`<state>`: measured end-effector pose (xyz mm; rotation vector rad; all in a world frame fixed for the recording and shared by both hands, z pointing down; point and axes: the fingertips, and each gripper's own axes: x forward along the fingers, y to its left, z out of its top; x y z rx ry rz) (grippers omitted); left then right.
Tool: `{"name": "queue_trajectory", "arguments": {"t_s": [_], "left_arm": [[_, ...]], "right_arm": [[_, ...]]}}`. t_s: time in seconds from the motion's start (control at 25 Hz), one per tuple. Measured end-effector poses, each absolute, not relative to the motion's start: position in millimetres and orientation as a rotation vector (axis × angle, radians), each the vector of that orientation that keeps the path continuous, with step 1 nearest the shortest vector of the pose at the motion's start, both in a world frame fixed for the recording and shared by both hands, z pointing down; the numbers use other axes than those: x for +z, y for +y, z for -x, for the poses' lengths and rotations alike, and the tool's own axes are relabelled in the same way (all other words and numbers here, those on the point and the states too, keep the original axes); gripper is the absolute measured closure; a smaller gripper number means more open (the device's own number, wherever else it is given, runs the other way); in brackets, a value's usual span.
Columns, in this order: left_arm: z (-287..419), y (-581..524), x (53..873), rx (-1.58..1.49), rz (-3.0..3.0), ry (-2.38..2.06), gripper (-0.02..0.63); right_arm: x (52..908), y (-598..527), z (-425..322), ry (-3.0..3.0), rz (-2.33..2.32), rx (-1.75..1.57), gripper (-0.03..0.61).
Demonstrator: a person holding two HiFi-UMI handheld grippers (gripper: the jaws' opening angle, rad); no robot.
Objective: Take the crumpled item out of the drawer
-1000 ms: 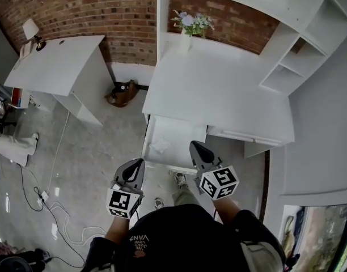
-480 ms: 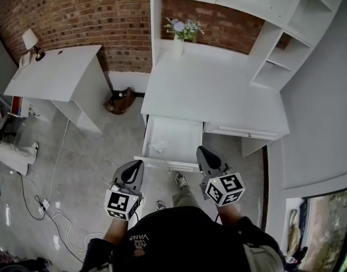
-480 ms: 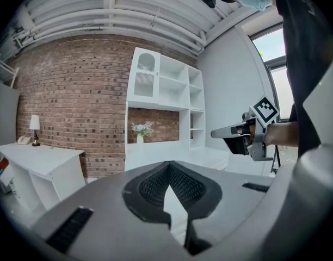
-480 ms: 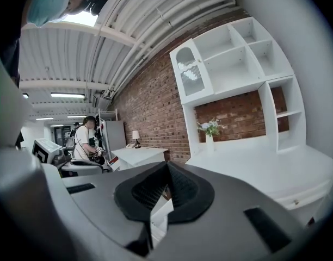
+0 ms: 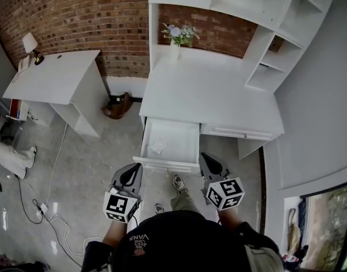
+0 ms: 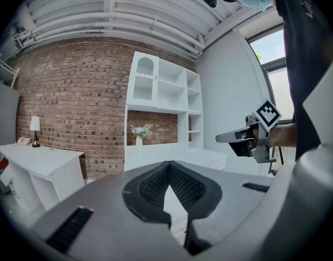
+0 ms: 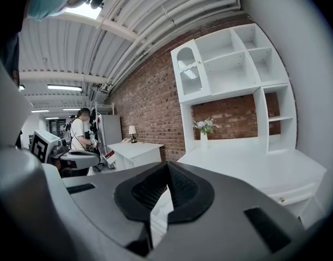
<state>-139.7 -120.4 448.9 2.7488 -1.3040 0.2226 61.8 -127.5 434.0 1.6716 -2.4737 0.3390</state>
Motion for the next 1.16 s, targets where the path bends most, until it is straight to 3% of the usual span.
{"name": "queue_trajectory", "arguments": {"t_s": [1.16], "left_arm": [[148.7,-136.9,437.1,0.191,-2.770,-1.332,0.607]], "right_arm": [[434.8,-133.9,-49.7,-2.471,-1.671,0.326,0.578]]}}
